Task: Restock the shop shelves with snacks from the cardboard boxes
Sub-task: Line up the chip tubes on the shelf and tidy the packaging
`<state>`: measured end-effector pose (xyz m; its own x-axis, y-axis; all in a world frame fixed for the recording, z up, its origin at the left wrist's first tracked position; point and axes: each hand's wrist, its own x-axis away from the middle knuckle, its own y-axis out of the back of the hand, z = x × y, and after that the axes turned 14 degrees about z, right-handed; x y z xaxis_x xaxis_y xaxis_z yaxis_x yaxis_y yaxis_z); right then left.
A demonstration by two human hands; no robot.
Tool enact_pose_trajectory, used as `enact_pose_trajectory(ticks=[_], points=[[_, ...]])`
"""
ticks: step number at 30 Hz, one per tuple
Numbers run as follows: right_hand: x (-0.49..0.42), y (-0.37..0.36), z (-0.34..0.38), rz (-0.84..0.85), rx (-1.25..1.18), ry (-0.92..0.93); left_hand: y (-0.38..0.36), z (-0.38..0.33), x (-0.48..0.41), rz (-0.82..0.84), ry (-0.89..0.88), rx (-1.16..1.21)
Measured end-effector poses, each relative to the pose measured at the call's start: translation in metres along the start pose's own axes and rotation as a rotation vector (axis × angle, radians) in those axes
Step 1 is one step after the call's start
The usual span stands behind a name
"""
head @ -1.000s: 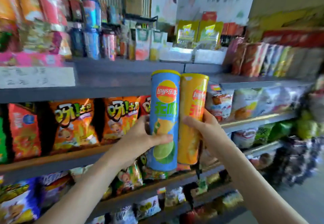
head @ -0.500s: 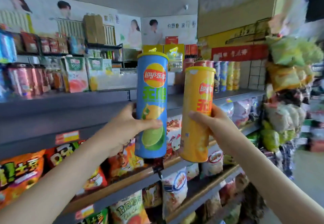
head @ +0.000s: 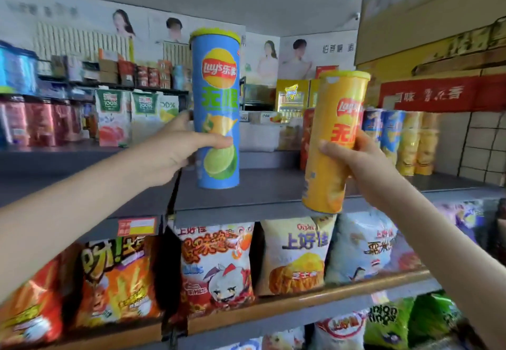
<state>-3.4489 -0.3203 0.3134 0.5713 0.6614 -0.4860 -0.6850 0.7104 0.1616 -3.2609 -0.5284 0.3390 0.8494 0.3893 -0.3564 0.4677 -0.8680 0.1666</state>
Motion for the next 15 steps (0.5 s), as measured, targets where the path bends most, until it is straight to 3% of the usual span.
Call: enact_pose_trajectory(ticks=[9, 15], points=[[-0.166, 0.003, -0.076, 0.101, 0.145, -0.01, -0.007, 0.042, -0.123, -0.042, 0.07, -0.134], [-0.233, 0.004, -0.125, 0.082, 0.327, -0.079, -0.014, 0.073, -0.177, -0.028, 0.139, -0.194]])
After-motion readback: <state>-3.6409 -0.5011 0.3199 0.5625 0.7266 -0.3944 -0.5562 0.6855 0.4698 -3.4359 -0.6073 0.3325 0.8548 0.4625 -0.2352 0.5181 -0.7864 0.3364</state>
